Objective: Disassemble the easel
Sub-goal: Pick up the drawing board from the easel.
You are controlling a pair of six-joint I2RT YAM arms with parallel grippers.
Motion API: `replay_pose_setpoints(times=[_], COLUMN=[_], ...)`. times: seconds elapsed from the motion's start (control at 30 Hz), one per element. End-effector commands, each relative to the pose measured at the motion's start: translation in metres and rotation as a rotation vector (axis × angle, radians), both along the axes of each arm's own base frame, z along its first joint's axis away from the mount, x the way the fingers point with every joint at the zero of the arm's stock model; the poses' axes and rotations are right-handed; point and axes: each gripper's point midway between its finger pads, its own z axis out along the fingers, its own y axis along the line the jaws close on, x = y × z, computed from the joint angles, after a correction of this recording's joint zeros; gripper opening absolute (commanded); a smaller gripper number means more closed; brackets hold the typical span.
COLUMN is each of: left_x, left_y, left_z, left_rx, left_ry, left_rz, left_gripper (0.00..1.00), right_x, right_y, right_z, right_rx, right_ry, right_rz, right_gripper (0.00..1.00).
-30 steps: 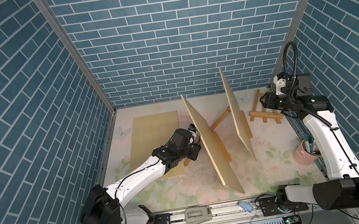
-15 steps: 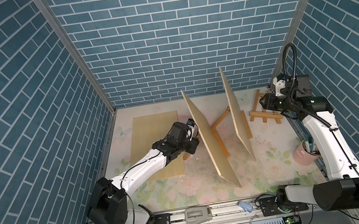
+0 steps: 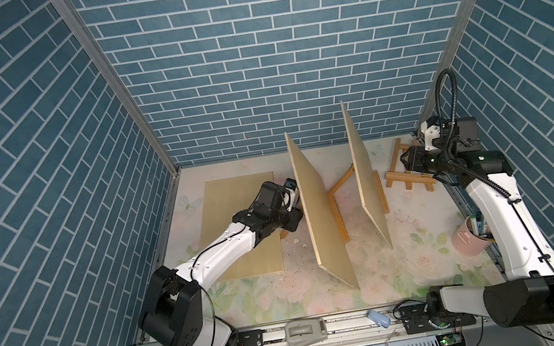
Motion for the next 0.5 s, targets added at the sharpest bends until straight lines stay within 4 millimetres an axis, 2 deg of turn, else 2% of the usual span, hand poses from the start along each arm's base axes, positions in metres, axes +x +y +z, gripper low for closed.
replay_pose_setpoints(times=[0.0,0.27,0.47], left_x=[0.024,0.033,0.032], left_y=[0.021,0.02,0.022], left_z=[0.006,0.012,0.033], left_rx=[0.041,0.033,0.015], left_ry=[-0.04,-0.04,-0.055], left_rz=[0.08,0.072,0.083], left_gripper=[0.45,0.46,0.47], right_x=[-0.005,-0.009,-0.014], right_y=[0.001,-0.001,-0.001], right_z=[0.001,0.0,0.001], right_rx=[0.019,0.017,0.018], right_ry=[0.001,-0.001,-0.004], right_rz=[-0.017,-0.028,-0.032], right_gripper=[0.52,0.52,0.52])
